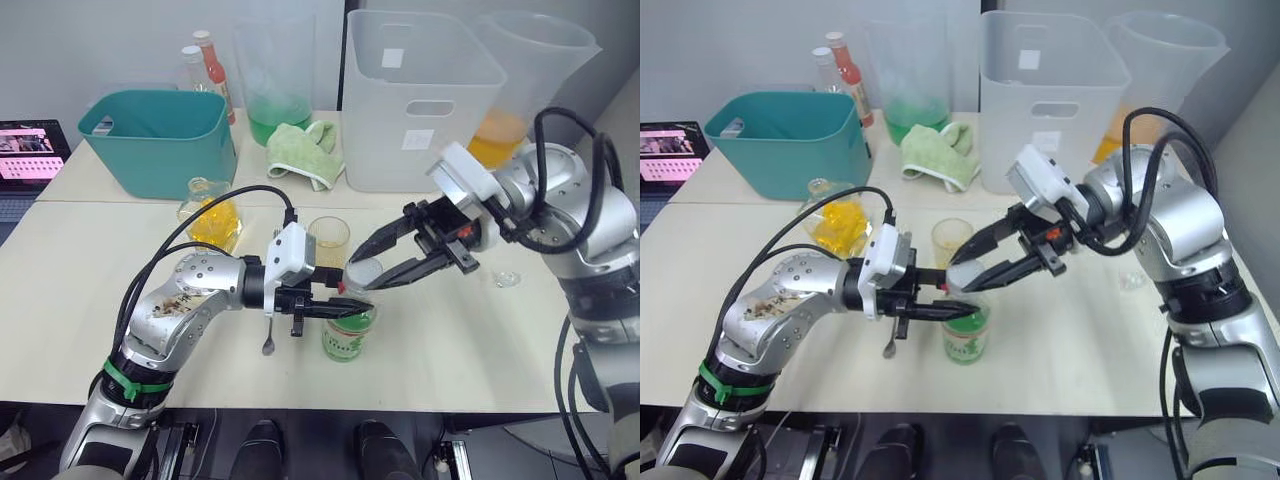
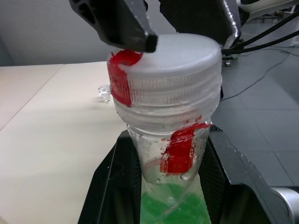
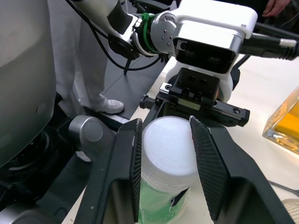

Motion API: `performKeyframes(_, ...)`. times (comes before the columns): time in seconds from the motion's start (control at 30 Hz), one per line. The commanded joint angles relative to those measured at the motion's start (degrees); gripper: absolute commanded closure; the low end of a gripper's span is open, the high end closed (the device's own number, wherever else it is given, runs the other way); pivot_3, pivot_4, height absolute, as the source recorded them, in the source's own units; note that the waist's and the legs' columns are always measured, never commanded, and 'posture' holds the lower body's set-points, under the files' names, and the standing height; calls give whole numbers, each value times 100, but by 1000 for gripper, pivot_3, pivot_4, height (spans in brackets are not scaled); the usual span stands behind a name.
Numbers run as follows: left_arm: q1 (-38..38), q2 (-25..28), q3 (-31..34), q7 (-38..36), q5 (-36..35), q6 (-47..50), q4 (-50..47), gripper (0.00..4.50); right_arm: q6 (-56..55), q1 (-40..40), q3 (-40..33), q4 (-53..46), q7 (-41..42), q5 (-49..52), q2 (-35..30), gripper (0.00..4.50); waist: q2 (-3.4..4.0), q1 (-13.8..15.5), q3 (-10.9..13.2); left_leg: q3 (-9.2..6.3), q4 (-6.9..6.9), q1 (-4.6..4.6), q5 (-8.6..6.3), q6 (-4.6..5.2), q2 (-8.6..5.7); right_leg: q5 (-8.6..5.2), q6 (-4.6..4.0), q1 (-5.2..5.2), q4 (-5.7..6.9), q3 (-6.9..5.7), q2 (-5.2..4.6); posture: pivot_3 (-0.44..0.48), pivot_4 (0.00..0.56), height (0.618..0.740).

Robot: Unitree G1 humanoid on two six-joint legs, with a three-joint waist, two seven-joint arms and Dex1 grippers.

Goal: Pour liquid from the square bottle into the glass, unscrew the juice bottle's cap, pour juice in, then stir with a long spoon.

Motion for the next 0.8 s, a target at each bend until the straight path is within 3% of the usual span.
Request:
performKeyframes(0.03,-9,6,-73,-23,-33,-36,-264,3261,341,-193,-300,-24,209,309,-163,1683,0,14,0,0,0,-1,0,0,0,0,0,0,0,0,0,0,150,740)
performKeyframes(0.2,11,-73,-101,11,-96,-9,-304,3261,1141,200,-1008,-668,-371,819,-302,47,0,37,0,-2,-3,-9,0,0,-2,0,-1,-6,0,-1,-2,0,150,740)
performKeyframes(0.37,13,-123,-138,2,-116,9,-308,3261,1579,1146,-1685,-1722,-1547,917,-436,47,0,54,0,-3,-5,-13,0,0,-4,0,0,-6,-3,-3,-3,0,150,740)
performKeyframes(0.6,-49,-178,-224,-192,-96,-76,-139,3261,2618,2378,-2561,-3304,-3915,1814,-119,47,0,55,0,-3,-3,-13,0,0,-4,0,0,-6,-3,-1,-2,0,150,740)
performKeyframes(0.8,-119,-246,-257,-261,-26,-135,-21,3261,2918,2603,-2808,-3586,-4687,2365,-151,47,0,59,0,-2,-3,-14,0,0,-5,0,1,-4,-7,0,-3,0,150,740)
